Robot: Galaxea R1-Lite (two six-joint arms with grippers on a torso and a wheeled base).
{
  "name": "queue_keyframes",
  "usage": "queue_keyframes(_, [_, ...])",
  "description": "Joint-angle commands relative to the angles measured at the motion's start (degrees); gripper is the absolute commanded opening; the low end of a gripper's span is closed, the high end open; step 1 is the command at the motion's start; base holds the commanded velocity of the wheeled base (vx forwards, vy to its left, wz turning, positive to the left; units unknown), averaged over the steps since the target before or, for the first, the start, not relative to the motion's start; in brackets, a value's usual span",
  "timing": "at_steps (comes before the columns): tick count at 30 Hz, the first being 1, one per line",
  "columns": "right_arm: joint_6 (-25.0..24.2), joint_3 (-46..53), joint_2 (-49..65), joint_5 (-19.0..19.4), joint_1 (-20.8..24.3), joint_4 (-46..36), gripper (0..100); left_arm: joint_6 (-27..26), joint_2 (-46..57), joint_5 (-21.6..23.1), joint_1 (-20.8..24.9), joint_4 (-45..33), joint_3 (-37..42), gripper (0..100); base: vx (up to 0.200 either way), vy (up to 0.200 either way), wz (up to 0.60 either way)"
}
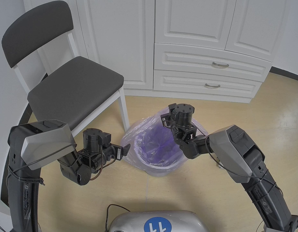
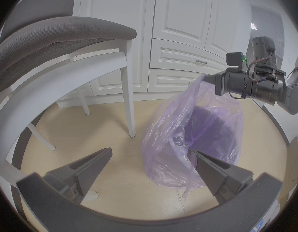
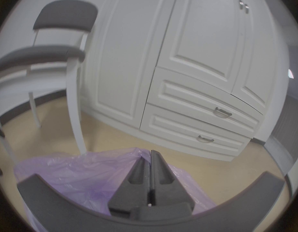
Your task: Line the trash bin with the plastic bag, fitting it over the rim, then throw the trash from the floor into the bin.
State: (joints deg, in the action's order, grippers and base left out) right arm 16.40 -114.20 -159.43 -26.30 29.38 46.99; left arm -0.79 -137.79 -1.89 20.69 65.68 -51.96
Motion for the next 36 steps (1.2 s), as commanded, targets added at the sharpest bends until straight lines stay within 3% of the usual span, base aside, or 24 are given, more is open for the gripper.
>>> queue_keyframes(1, [-2.77, -0.39, -0.53, 0.28, 0.42, 4.07, 0, -0.09, -0.46, -0.04, 0.14, 0.50, 0.01, 100, 0.000, 0.000, 0.00])
queue_keyframes(12, [-7.78, -0.39, -1.41, 3.88, 1.38, 8.29, 0, -0.17, -0.73, -0.04, 0.32, 0.50, -0.07, 100, 0.000, 0.000, 0.00])
queue_keyframes(13, [-7.78, -0.39, -1.32, 4.23, 1.56, 8.90, 100, -0.17, -0.81, -0.04, 0.32, 0.50, -0.16, 100, 0.000, 0.000, 0.00])
queue_keyframes(21, [-7.08, 0.56, 1.75, 4.67, 2.09, 8.99, 100, -0.09, -1.16, -0.13, 0.41, 0.50, -0.34, 100, 0.000, 0.000, 0.00])
queue_keyframes(25, [-5.50, 18.40, 10.81, 6.78, 2.00, 6.44, 100, -0.09, -1.52, -0.13, 0.41, 0.50, -0.25, 100, 0.000, 0.000, 0.00])
queue_keyframes(26, [-5.23, 26.93, 15.11, 10.30, 2.00, 4.68, 100, -0.09, -1.69, -0.13, 0.41, 0.50, -0.34, 100, 0.000, 0.000, 0.00])
queue_keyframes(28, [-4.88, 33.43, 18.28, 12.58, 1.82, 4.68, 100, -0.09, -1.96, -0.13, 0.49, 0.50, -0.43, 100, 0.000, 0.000, 0.00])
queue_keyframes(36, [-5.41, 43.01, 21.35, 12.58, 0.33, 9.08, 100, 0.00, -3.63, -0.31, 1.72, 2.87, -1.22, 100, 0.000, 0.000, 0.00])
